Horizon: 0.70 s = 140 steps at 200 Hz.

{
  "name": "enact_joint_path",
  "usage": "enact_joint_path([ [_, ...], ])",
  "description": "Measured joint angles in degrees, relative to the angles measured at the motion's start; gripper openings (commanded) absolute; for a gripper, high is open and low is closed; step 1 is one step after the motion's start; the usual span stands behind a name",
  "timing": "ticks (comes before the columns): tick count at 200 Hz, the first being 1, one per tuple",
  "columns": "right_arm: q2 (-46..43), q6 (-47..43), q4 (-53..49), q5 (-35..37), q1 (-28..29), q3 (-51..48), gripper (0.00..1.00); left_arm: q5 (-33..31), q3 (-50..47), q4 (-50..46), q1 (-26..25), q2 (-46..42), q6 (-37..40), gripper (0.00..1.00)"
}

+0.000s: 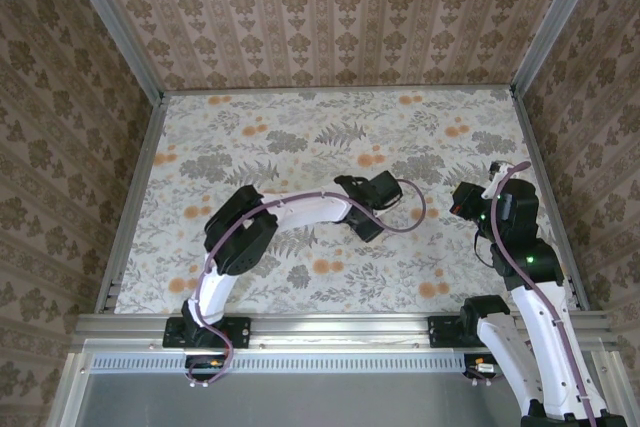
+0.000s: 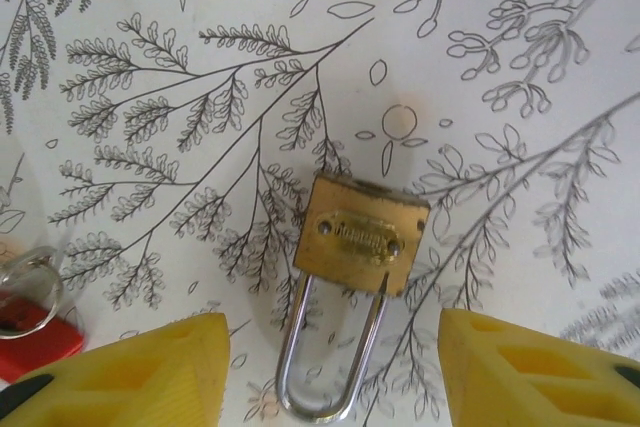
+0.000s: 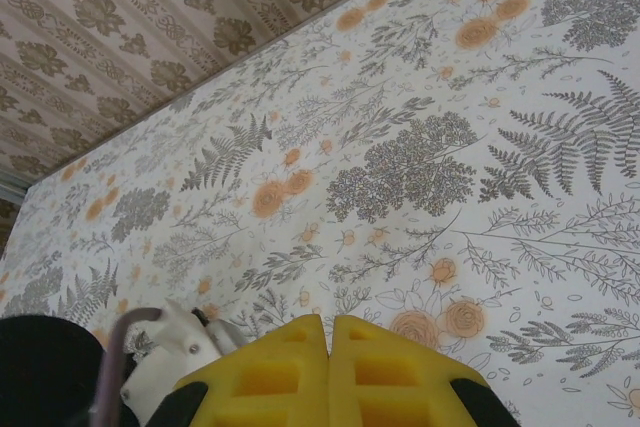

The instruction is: Unlock with the key

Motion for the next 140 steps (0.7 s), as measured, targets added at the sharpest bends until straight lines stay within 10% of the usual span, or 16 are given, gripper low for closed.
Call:
enact_joint_path([
  [140,3.0,2.2,6.1,-3.5,-1.0,-5.6,0.0,17.9,22.1,-22.5,3.3,12.9,14.6,0.55],
])
